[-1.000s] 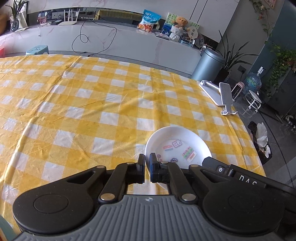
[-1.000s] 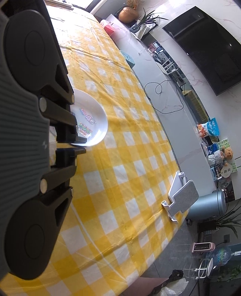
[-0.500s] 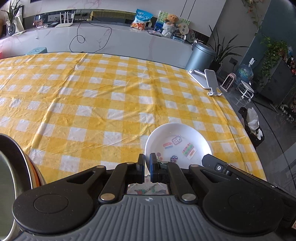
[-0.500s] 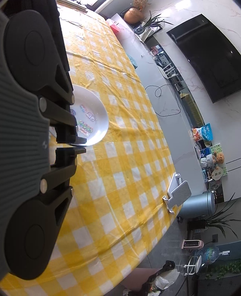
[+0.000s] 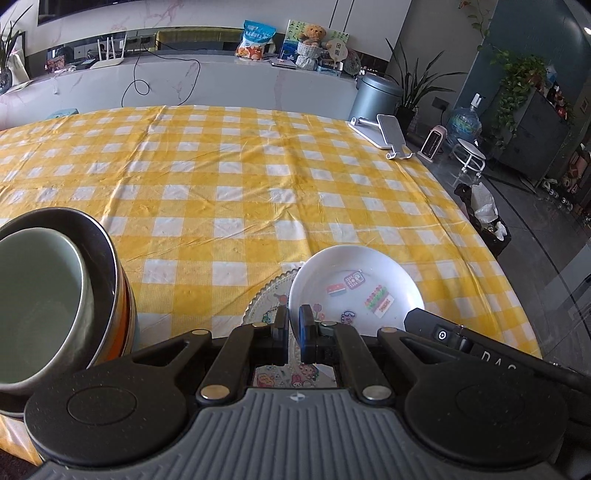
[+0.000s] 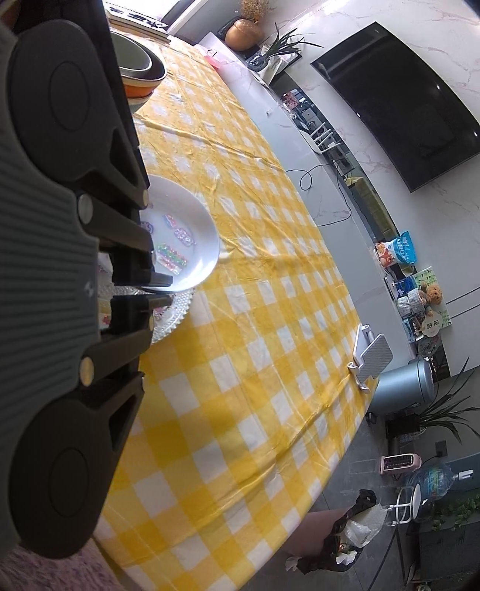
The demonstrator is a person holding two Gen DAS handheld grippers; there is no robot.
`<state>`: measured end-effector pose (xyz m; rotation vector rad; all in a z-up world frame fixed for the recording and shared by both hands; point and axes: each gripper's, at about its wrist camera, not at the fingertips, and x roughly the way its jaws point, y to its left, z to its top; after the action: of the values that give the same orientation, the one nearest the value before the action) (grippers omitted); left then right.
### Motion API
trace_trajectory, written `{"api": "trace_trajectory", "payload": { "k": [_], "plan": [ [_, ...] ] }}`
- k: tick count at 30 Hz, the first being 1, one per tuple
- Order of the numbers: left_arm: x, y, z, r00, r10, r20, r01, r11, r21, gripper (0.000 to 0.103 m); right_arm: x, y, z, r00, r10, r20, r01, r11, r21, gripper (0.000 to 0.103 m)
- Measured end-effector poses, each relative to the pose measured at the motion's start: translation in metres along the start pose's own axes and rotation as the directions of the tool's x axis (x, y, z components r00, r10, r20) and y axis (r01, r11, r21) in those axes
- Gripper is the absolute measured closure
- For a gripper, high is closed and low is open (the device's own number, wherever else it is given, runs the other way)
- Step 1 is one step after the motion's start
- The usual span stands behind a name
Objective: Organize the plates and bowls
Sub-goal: 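Lift the white bowl and lower it onto the glass plate, then open the left tool and move it to the stacked steel bowls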
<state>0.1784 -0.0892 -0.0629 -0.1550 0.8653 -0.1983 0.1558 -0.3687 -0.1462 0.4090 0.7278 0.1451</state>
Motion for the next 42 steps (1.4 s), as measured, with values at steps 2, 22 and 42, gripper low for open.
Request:
{"api": "trace_trajectory", "payload": {
  "k": [2,22,42],
  "plan": [
    [-0.002,0.001,-0.004,1.0,0.001,0.001,-0.001,1.0,0.004,0.098,-0.003,0.002,-0.004,1.0,-0.001,0.0,0.001,1.0,-0.008,0.102],
    [0.008,0.001,-0.022,0.999,0.017,-0.048,-0.015,0.999,0.032,0.097,0.008,0.002,-0.014,0.996,-0.056,-0.065,0.054,0.998,-0.041,0.102],
    [0.015,0.005,-0.02,0.999,0.006,-0.051,-0.005,1.0,0.015,0.097,0.019,0.006,-0.016,0.992,-0.092,-0.085,0.087,0.995,-0.058,0.102]
  ]
}}
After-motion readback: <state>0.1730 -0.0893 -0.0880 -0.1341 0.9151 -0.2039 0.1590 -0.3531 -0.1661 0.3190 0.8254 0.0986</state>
